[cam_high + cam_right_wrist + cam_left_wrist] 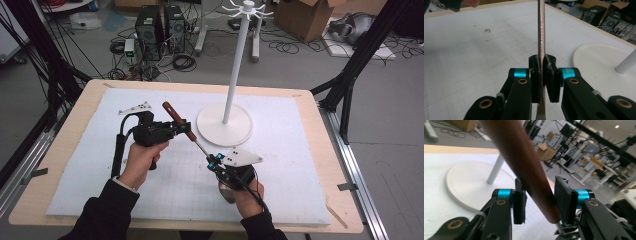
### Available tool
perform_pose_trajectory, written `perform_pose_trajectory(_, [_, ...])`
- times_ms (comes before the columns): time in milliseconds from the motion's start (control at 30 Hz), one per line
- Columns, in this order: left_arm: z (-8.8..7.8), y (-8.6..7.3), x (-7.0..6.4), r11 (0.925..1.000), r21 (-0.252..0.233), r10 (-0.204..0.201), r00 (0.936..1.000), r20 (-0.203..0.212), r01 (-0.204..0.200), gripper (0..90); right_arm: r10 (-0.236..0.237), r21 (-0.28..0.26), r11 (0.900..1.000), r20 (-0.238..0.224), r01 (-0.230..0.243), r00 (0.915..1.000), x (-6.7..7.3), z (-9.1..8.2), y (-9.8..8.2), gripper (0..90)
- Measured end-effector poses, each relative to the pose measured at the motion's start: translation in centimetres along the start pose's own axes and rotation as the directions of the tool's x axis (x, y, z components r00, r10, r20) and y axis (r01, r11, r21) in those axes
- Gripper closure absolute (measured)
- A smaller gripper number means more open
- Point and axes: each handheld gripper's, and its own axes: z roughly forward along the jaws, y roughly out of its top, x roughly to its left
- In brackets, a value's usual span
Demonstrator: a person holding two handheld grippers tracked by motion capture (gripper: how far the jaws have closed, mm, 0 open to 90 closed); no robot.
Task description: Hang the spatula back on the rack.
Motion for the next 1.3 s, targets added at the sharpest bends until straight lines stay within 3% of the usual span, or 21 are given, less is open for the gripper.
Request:
perform_pose_trajectory(167, [-0.4, 0.4, -0.5, 0.9986, -0.032, -0.040, 0.9946, 0.096, 0.043, 71.9, -0.010, -0.004, 1.000, -0.020, 0.010, 0.9998, 0.1, 0.0, 0.4, 84.5])
perform_pose_trajectory(400, [-0.9, 1.1, -1.8, 0.9971, -0.071, 0.038, 0.9895, 0.139, -0.028, 73.2, -0.011, -0.025, 1.000, -0.051, 0.010, 0.9986, 0.1, -0.2, 1.0, 84.3])
perform_pose_trajectory(567, [-1.2, 1.6, -2.8, 0.9894, -0.118, 0.104, 0.9805, 0.167, -0.085, 73.3, -0.021, -0.062, 0.998, -0.087, 0.016, 0.9960, -0.2, -0.6, 1.7, 82.7])
perform_pose_trajectory(633, [-1.4, 1.9, -3.1, 0.9847, -0.124, 0.143, 0.9744, 0.173, -0.122, 73.3, -0.027, -0.086, 0.996, -0.114, 0.017, 0.9931, -0.5, -0.8, 1.9, 76.1])
perform_pose_trajectory(733, [-1.6, 2.2, -3.4, 0.9789, -0.111, 0.192, 0.9595, 0.207, -0.172, 73.4, -0.023, -0.108, 0.994, -0.184, 0.003, 0.9826, -1.3, -1.0, 2.0, 68.8])
perform_pose_trajectory(767, [-1.6, 2.3, -3.5, 0.9768, -0.108, 0.205, 0.9537, 0.220, -0.185, 73.4, -0.019, -0.111, 0.994, -0.220, -0.005, 0.9752, -1.6, -1.0, 1.9, 68.7])
perform_pose_trajectory(800, [-1.6, 2.4, -3.7, 0.9749, -0.102, 0.217, 0.9477, 0.234, -0.198, 73.5, -0.015, -0.117, 0.993, -0.303, -0.021, 0.9529, -2.1, -0.9, 1.9, 67.2])
perform_pose_trajectory(833, [-1.6, 2.5, -3.8, 0.9730, -0.102, 0.227, 0.9411, 0.251, -0.207, 73.5, -0.015, -0.117, 0.993, -0.303, -0.021, 0.9529, -2.1, -0.9, 1.9, 67.2])
perform_pose_trajectory(867, [-1.6, 2.5, -3.9, 0.9704, -0.098, 0.239, 0.9329, 0.269, -0.221, 73.4, -0.033, -0.133, 0.991, -0.326, -0.012, 0.9449, -2.3, -0.8, 1.9, 66.0])
perform_pose_trajectory(900, [-1.6, 2.6, -4.0, 0.9687, -0.098, 0.247, 0.9257, 0.287, -0.228, 73.4, -0.034, -0.137, 0.990, -0.376, -0.020, 0.9262, -2.4, -0.7, 2.0, 65.7])
perform_pose_trajectory(933, [-1.6, 2.6, -4.2, 0.9671, -0.095, 0.254, 0.9166, 0.309, -0.236, 73.4, -0.040, -0.137, 0.990, -0.402, -0.017, 0.9146, -2.3, -0.6, 2.1, 65.0])
perform_pose_trajectory(967, [-1.5, 2.7, -4.3, 0.9647, -0.092, 0.263, 0.9063, 0.331, -0.247, 73.4, -0.060, -0.140, 0.990, -0.415, 0.001, 0.9078, -2.3, -0.5, 2.2, 64.8])
perform_pose_trajectory(1000, [-1.5, 2.8, -4.4, 0.9619, -0.087, 0.273, 0.8954, 0.352, -0.259, 73.4, -0.062, -0.131, 0.991, -0.441, 0.005, 0.8952, -2.2, -0.3, 2.2, 63.7])
perform_pose_trajectory(1033, [-1.4, 2.8, -4.6, 0.9590, -0.085, 0.282, 0.8843, 0.372, -0.270, 73.4, -0.067, -0.130, 0.992, -0.452, 0.009, 0.8896, -2.2, -0.1, 2.3, 63.1])
perform_pose_trajectory(1100, [-1.4, 2.9, -4.9, 0.9527, -0.076, 0.299, 0.8647, 0.404, -0.294, 73.4, -0.050, -0.108, 0.994, -0.481, -0.002, 0.8751, -2.0, 0.2, 2.3, 69.1])
perform_pose_trajectory(1167, [-1.3, 2.9, -5.2, 0.9458, -0.080, 0.319, 0.8541, 0.411, -0.315, 73.3, -0.057, -0.115, 0.993, -0.506, -0.002, 0.8604, -1.7, 0.3, 2.4, 82.4])
perform_pose_trajectory(1200, [-1.3, 2.9, -5.3, 0.9425, -0.087, 0.329, 0.8528, 0.405, -0.323, 73.3, -0.053, -0.116, 0.993, -0.503, -0.006, 0.8625, -1.5, 0.3, 2.4, 83.4])
perform_pose_trajectory(1233, [-1.3, 2.9, -5.3, 0.9400, -0.088, 0.337, 0.8551, 0.394, -0.330, 73.3, -0.039, -0.108, 0.994, -0.488, -0.016, 0.8720, -1.4, 0.3, 2.4, 83.7])
perform_pose_trajectory(1267, [-1.4, 2.9, -5.4, 0.9403, -0.092, 0.337, 0.8608, 0.381, -0.328, 73.3, -0.029, -0.109, 0.994, -0.472, -0.026, 0.8809, -1.3, 0.3, 2.4, 83.9])
perform_pose_trajectory(1300, [-1.4, 2.9, -5.4, 0.9411, -0.098, 0.337, 0.8716, 0.356, -0.324, 73.2, -0.026, -0.115, 0.993, -0.448, -0.029, 0.8938, -1.2, 0.2, 2.4, 84.1])
